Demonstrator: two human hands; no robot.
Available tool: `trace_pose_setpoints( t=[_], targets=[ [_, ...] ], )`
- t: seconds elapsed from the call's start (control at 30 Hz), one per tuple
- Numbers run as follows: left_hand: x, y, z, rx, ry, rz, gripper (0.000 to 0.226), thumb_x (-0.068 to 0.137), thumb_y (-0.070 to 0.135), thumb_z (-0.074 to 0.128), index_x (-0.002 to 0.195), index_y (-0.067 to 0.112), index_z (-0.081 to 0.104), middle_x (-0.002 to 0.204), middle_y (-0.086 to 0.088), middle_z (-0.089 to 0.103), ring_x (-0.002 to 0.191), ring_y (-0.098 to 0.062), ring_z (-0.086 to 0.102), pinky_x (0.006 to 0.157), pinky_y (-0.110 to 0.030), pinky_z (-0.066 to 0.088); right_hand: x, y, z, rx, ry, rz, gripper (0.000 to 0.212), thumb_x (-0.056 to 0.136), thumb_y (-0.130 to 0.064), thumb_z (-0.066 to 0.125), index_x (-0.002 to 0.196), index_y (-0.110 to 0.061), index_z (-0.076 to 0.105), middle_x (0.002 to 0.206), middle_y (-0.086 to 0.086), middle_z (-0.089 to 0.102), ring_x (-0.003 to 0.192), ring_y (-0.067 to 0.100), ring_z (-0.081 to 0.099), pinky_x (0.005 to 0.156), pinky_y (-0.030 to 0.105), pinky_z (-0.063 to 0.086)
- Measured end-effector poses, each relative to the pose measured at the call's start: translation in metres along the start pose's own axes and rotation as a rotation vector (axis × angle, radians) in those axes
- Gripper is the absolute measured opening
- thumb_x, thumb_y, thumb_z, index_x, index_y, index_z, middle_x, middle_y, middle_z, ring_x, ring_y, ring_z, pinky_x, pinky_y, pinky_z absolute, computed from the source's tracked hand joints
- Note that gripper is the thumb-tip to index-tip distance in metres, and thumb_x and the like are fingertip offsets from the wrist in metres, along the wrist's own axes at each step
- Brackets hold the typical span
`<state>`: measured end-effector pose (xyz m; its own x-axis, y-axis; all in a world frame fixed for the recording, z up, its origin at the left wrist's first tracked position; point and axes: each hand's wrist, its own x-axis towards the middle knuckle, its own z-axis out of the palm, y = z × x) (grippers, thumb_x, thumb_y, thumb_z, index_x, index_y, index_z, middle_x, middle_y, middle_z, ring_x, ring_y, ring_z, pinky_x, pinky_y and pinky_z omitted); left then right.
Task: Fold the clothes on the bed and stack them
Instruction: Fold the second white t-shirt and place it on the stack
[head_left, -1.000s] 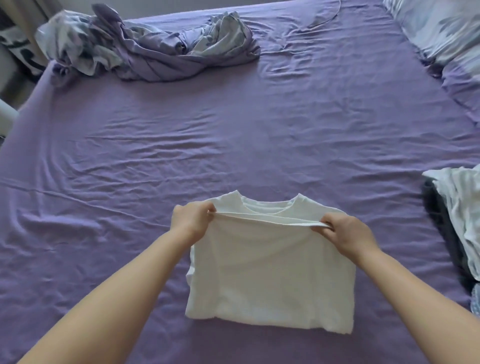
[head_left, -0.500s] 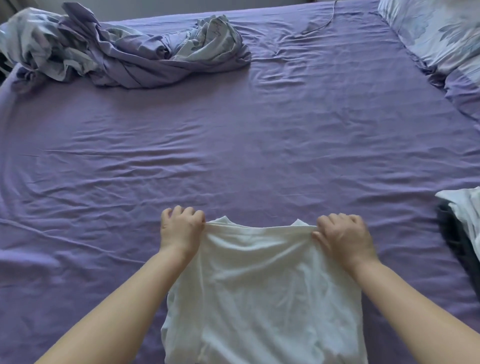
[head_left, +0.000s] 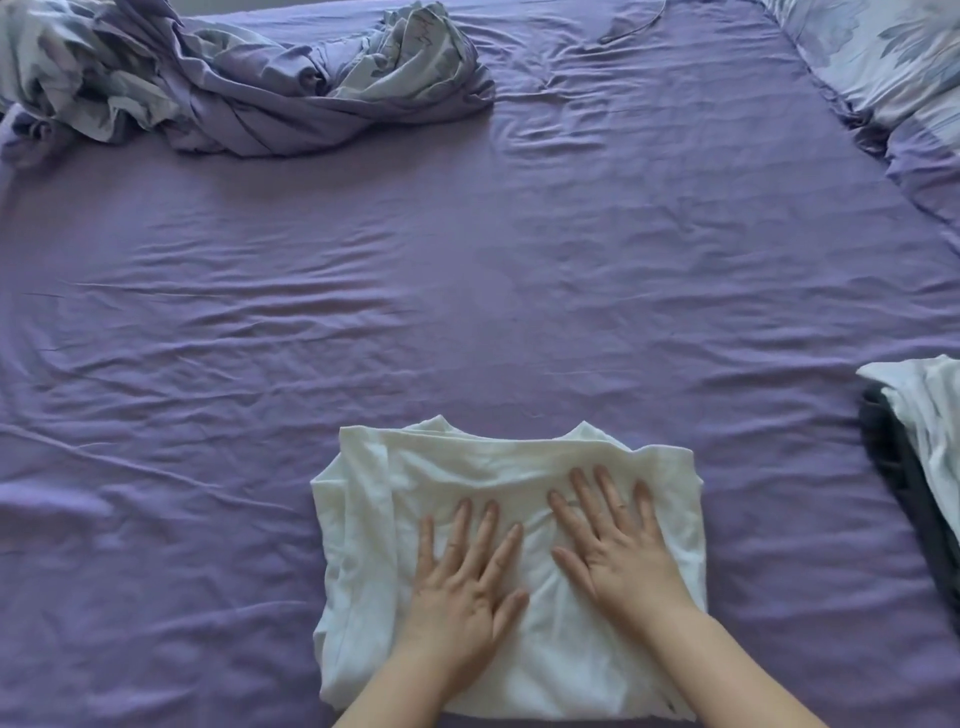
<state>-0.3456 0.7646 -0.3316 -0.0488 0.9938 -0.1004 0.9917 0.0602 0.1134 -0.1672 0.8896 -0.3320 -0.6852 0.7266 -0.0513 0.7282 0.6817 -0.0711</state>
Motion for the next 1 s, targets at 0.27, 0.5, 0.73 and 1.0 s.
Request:
trace_pose_setpoints(
  t=[0.27, 0.5, 0.73, 1.0],
  targets=[
    [-0.032, 0.081, -0.014, -0.239, -0.048, 0.108, 0.065, 0.058, 0.056, 0.058, 0.116, 0.029, 0.058, 0.131, -0.010, 0.058, 0.131, -0.028, 0.034, 0.105, -0.050, 0.017, -0.114, -0.005, -0.017, 0.190, 0.242, 0.149, 0.035, 0.097, -0.037, 0.030, 0.120, -0.018, 0.048, 0.130, 0.012, 0.054, 0.126, 0.025, 0.040, 0.100, 0.034, 0.031],
    [-0.060, 0.137, 0.001, -0.296, -0.066, 0.106, 0.100, 0.027, 0.042, 0.089, 0.118, 0.033, 0.049, 0.123, -0.006, 0.064, 0.122, -0.024, 0.045, 0.106, -0.052, 0.014, -0.177, -0.008, -0.014, 0.452, 0.227, 0.287, 0.040, 0.097, -0.045, 0.033, 0.127, -0.023, 0.048, 0.132, 0.014, 0.053, 0.112, 0.018, 0.050, 0.091, 0.026, 0.040],
    [-0.055, 0.138, -0.005, -0.339, 0.092, -0.036, 0.064, 0.036, 0.017, 0.092, 0.080, 0.026, 0.046, 0.083, 0.006, 0.058, 0.101, -0.013, 0.048, 0.091, -0.054, 0.047, -0.178, -0.018, -0.026, 0.628, 0.309, 0.496, 0.056, 0.075, -0.013, 0.071, 0.124, -0.023, 0.045, 0.095, -0.004, 0.066, 0.084, 0.012, 0.059, 0.082, 0.023, 0.040],
    [-0.053, 0.135, -0.007, -0.345, 0.114, -0.062, 0.042, 0.047, 0.000, 0.088, 0.070, 0.025, 0.062, 0.066, 0.006, 0.053, 0.078, -0.018, 0.056, 0.079, -0.052, 0.054, -0.185, 0.005, -0.039, 0.673, 0.379, 0.570, 0.026, 0.077, -0.010, 0.067, 0.099, -0.021, 0.057, 0.082, -0.016, 0.059, 0.074, 0.004, 0.053, 0.074, 0.020, 0.037]
  ],
)
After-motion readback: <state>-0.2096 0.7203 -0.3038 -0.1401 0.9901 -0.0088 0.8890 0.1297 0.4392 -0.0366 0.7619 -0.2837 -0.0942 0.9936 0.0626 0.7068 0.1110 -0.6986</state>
